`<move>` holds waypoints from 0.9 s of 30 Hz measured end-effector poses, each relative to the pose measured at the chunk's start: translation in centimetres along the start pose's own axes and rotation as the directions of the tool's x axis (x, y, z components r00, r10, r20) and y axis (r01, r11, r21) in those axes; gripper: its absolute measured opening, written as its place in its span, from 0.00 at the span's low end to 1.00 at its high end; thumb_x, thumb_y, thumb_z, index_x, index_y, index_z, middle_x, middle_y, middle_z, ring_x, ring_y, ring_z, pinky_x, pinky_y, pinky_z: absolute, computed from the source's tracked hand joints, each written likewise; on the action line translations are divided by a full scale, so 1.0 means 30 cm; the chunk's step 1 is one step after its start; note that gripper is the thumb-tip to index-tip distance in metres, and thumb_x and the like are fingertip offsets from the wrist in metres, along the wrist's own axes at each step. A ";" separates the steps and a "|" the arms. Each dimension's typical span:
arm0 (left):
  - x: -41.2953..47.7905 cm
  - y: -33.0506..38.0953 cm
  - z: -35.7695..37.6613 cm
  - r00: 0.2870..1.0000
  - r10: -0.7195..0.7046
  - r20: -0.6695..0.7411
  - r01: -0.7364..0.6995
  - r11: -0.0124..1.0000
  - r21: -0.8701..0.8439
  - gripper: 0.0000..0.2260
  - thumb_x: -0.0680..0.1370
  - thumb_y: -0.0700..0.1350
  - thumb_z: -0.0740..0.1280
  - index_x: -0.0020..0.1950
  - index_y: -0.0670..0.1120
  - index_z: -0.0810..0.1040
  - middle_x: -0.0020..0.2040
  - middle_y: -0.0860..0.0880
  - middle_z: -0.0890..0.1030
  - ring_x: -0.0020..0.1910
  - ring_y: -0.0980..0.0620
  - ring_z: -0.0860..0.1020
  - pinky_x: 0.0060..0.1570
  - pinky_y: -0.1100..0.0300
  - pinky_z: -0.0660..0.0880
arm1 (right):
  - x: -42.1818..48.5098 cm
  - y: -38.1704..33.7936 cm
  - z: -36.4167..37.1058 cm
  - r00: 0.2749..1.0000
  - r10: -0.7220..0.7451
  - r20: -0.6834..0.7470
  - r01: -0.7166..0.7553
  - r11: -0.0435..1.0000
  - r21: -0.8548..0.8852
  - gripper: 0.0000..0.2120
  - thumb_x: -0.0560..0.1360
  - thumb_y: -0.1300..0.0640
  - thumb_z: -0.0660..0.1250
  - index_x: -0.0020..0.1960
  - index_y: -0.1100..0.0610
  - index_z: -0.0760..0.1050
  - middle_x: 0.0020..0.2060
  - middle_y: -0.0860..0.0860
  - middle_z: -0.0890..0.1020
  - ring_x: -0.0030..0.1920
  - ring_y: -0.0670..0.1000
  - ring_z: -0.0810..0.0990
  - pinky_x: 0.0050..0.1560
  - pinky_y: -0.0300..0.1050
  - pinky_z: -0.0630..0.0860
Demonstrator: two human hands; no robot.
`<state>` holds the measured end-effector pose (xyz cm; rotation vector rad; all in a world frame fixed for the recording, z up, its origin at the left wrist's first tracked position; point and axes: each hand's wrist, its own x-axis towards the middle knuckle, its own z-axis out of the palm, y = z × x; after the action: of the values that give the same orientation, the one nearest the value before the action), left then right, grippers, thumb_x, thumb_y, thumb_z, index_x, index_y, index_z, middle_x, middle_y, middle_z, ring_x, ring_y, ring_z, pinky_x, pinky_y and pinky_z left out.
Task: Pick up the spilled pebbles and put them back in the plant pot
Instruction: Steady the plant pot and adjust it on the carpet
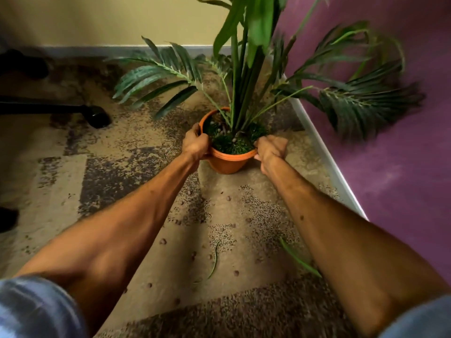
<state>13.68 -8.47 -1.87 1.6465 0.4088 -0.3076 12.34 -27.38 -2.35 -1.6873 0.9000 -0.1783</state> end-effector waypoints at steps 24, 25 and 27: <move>-0.173 -0.009 -0.092 0.938 0.069 0.340 -0.341 0.371 0.864 0.38 0.83 0.45 0.59 0.87 0.45 0.39 0.87 0.46 0.40 0.86 0.45 0.48 0.83 0.37 0.49 | -0.222 0.108 -0.051 0.862 -0.192 0.470 0.494 0.530 -0.690 0.37 0.87 0.46 0.53 0.85 0.58 0.36 0.83 0.51 0.32 0.84 0.51 0.36 0.82 0.63 0.38; -0.199 -0.028 -0.101 0.932 0.076 0.353 -0.356 0.361 0.862 0.38 0.83 0.45 0.59 0.87 0.45 0.38 0.87 0.46 0.40 0.86 0.45 0.48 0.82 0.36 0.50 | -0.234 0.109 -0.053 0.864 -0.187 0.467 0.487 0.545 -0.683 0.37 0.87 0.46 0.54 0.85 0.58 0.37 0.83 0.51 0.33 0.85 0.52 0.37 0.82 0.64 0.38; -0.243 -0.078 -0.133 0.916 0.086 0.392 -0.399 0.292 0.869 0.39 0.83 0.46 0.58 0.86 0.46 0.36 0.86 0.48 0.37 0.86 0.45 0.45 0.82 0.36 0.51 | -0.264 0.129 -0.052 0.863 -0.217 0.457 0.491 0.575 -0.654 0.38 0.86 0.46 0.57 0.85 0.57 0.39 0.84 0.51 0.35 0.85 0.52 0.41 0.82 0.65 0.40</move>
<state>5.96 -4.92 -0.38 2.7608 -0.3894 -0.6054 4.18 -23.69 -2.62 -2.6011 0.3405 0.2597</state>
